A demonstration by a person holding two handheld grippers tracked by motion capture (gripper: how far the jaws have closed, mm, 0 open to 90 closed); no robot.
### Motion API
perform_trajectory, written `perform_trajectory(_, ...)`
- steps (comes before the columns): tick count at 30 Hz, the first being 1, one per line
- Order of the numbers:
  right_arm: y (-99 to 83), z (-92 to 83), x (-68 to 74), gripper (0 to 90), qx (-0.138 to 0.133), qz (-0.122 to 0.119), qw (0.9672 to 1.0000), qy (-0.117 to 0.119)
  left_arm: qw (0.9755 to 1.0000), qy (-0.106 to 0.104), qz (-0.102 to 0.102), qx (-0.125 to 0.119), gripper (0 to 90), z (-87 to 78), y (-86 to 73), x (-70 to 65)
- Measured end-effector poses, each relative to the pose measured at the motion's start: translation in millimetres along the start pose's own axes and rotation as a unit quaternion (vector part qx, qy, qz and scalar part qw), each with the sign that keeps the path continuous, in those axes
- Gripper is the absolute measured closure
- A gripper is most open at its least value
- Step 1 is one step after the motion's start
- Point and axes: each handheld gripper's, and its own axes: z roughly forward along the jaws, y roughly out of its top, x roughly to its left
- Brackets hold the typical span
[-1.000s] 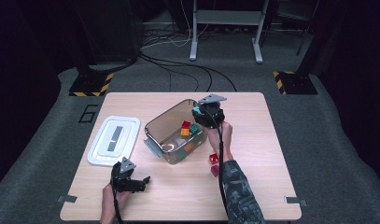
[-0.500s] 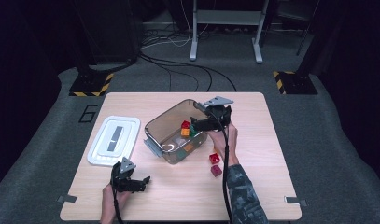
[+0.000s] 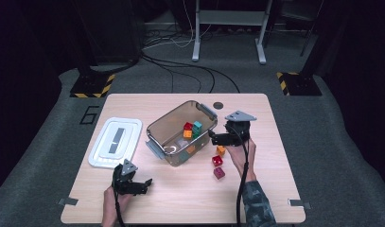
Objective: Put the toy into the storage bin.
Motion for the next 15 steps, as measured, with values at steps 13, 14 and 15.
perform_trajectory(13,-51.6,17.1,-11.4,0.0,0.042,0.022,0.9989,0.006,1.0,0.003,0.0,0.001,4.9,0.1,0.0,0.2)
perform_trajectory(14,-55.0,19.1,-12.1,0.0,0.044,0.024,0.9987,0.006,1.0,0.003,0.0,0.001,4.8,0.0,0.1,0.3)
perform_trajectory(15,-57.8,21.6,-13.1,0.0,0.052,0.026,0.9982,0.009,1.0,0.003,0.0,0.001,4.8,0.0,0.1,0.3)
